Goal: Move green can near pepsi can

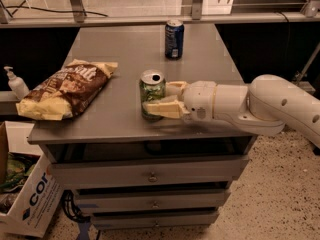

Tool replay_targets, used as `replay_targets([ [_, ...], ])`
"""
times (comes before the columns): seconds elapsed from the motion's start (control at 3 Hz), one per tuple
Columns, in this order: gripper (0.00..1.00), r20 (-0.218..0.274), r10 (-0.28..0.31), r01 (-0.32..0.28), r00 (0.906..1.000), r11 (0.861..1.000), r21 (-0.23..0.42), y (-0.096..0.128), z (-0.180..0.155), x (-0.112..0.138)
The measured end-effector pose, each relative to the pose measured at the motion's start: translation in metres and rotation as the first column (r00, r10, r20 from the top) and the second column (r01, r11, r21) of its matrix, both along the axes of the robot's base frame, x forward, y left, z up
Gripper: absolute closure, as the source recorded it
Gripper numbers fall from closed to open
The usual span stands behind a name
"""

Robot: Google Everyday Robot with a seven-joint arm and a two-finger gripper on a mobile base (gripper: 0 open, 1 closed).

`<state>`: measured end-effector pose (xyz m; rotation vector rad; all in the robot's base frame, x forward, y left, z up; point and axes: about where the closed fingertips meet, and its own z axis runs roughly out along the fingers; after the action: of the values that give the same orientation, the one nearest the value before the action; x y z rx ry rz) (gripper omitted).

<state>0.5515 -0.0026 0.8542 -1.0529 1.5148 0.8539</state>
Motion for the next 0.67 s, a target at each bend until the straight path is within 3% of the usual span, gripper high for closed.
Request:
replay_targets([
  [0.67, 1.0, 0.011, -0.01, 0.009, 0.9999, 1.0, 0.015, 0.0008, 0.0085, -0.0015],
])
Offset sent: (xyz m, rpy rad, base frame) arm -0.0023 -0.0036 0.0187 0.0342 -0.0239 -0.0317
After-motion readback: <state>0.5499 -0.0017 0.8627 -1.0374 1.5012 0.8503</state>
